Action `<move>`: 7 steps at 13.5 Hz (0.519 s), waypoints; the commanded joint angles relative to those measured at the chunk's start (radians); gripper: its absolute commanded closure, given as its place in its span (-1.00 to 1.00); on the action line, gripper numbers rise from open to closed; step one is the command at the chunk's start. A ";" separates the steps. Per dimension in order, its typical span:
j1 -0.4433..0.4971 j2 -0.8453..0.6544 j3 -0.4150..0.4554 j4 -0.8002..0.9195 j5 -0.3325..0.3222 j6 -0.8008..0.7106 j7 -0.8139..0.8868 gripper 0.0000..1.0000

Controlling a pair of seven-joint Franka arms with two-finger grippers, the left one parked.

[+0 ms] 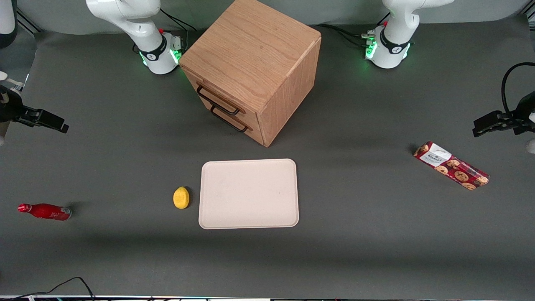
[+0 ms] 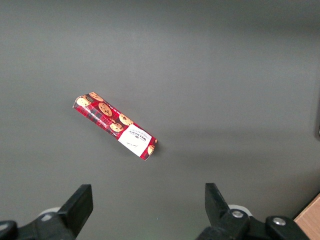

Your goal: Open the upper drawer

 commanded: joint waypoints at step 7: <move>0.007 -0.010 -0.001 0.005 -0.013 -0.019 0.016 -1.00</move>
